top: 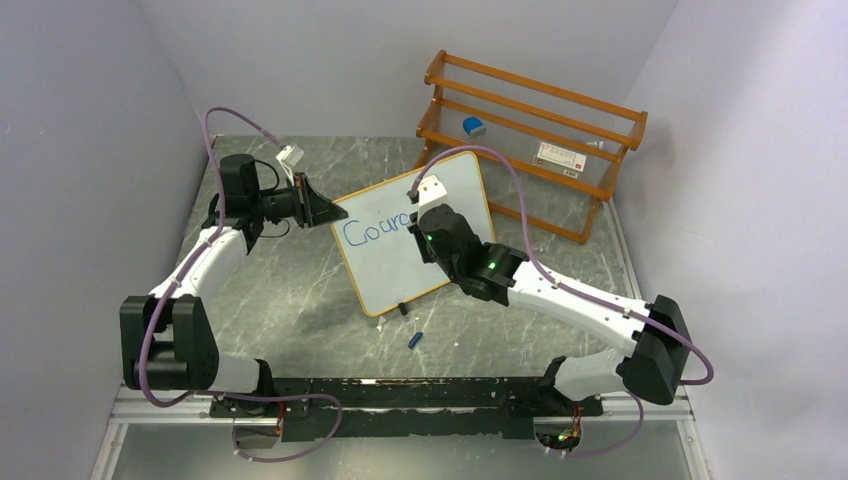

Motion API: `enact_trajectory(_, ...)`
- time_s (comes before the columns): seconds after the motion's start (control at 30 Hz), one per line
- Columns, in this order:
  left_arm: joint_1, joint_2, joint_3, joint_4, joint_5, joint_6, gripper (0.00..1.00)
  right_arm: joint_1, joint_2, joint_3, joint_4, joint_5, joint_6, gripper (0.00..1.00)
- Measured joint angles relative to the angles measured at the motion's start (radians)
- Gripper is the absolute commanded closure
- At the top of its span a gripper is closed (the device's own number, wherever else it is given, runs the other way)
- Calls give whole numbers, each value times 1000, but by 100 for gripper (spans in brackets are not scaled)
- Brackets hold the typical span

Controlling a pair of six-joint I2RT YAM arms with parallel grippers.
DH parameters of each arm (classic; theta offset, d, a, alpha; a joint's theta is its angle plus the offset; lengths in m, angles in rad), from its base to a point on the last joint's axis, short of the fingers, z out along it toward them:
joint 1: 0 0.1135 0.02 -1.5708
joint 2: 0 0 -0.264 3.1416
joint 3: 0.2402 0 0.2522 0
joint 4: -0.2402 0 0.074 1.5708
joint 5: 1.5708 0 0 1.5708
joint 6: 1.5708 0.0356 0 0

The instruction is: Write a sentence on the whiteboard

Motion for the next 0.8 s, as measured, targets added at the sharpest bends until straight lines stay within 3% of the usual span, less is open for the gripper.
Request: enact_trajectory(0.8,0,0,0,0,0,0,95,-5,0,-3,11,-5,-4,100)
